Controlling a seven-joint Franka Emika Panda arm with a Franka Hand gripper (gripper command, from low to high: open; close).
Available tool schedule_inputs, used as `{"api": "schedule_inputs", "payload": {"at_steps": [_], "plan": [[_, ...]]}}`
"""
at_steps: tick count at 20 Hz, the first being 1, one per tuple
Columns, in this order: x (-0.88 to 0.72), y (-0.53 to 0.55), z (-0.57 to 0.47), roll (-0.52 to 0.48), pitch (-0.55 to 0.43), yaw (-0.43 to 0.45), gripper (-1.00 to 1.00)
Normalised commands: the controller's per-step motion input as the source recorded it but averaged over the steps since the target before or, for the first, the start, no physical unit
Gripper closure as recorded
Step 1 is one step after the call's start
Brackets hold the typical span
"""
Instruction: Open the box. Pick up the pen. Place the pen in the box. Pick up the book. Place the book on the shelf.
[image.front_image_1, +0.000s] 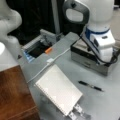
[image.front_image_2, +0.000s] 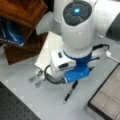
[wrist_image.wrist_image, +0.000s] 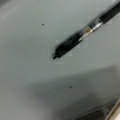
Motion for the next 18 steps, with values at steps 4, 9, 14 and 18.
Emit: {"api": "schedule_inputs", "payload": {"at_steps": [4, 9, 14, 18], "plan": [[0.03, -0.14, -0.29, -0.001, 0.007, 0.08, -1.0], [0.02, -0.17, -0.36, -0.037, -0.092, 0.063, -1.0], [-0.03, -0.23, -0.3, -0.111, -0.19, 0.095, -1.0], [-0.09, -0.23, -0.29, -0.151, -0.225, 0.137, -1.0]]}}
